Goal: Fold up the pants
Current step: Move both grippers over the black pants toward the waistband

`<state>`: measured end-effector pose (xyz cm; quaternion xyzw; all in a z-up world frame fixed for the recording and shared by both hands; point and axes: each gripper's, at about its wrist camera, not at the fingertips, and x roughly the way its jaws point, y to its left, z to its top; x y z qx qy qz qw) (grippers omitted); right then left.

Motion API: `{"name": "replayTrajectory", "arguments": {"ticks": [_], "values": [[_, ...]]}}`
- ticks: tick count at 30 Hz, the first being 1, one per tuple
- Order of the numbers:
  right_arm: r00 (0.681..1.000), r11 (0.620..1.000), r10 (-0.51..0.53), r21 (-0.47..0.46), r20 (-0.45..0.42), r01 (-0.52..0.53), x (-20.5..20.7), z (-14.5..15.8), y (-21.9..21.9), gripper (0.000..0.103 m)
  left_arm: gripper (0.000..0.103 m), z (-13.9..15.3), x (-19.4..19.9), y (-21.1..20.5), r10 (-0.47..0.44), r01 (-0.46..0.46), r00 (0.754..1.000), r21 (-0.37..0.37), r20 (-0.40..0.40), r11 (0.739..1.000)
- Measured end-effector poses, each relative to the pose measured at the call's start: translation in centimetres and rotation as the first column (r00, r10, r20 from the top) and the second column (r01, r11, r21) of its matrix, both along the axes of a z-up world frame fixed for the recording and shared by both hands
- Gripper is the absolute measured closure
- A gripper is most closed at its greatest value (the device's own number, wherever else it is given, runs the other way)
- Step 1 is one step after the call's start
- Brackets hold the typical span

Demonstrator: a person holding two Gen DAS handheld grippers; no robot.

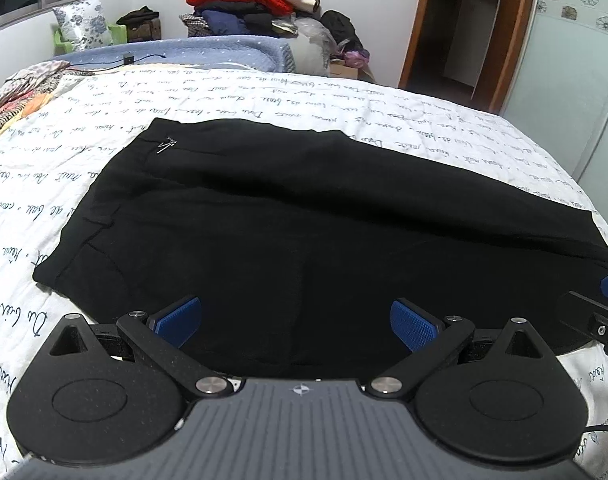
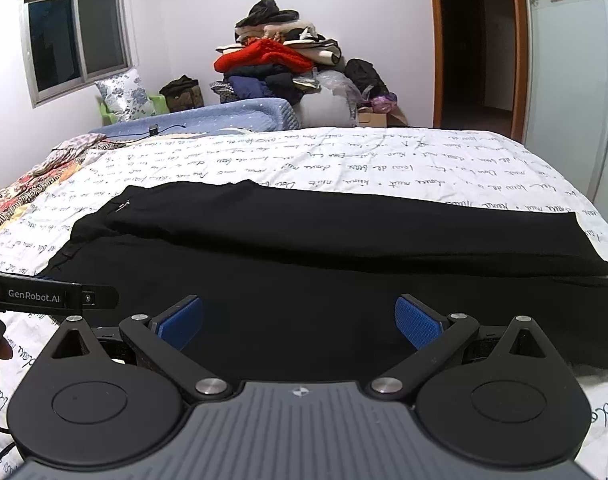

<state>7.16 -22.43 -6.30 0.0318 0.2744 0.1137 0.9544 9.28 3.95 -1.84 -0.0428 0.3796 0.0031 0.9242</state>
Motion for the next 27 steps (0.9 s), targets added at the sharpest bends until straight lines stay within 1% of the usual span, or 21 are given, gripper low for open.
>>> {"name": "replayTrajectory", "arguments": {"ticks": [10, 20, 27], "values": [[0.999, 0.999, 0.031, -0.017, -0.011, -0.031, 0.2, -0.3, 1.2, 0.0, 0.001, -0.7, 0.0, 0.9, 0.026, -0.027, 0.999, -0.013, -0.032, 1.0], [0.999, 0.999, 0.033, -0.017, -0.021, -0.033, 0.4, -0.5, 1.1, 0.0, 0.001, -0.8, 0.2, 1.0, 0.032, -0.032, 0.999, -0.008, -0.038, 0.999], [0.999, 0.999, 0.031, -0.022, -0.032, -0.032, 0.8, -0.8, 1.2, 0.0, 0.001, -1.1, 0.8, 2.2, 0.053, -0.054, 0.998, -0.015, -0.045, 0.998]]}}
